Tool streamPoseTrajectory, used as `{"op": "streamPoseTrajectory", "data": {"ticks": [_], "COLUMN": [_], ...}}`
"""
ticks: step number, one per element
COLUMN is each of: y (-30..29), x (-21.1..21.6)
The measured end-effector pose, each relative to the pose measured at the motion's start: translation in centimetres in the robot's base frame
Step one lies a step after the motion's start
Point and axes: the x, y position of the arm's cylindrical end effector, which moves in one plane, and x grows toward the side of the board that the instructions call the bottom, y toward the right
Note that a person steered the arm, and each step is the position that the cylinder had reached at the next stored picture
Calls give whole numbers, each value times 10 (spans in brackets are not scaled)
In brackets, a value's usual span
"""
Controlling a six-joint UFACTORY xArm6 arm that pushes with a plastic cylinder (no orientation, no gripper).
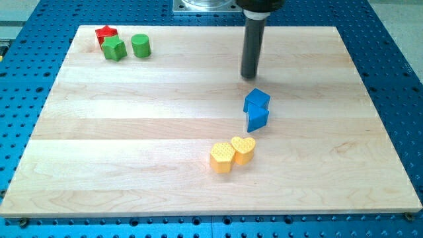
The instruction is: Adjust the blue blocks above the heart
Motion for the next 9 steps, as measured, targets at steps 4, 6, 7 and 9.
{"op": "streamPoseTrajectory", "data": {"ticks": [4, 6, 7, 9], "y": [62, 39, 39, 39], "x": [43, 57, 57, 60]}}
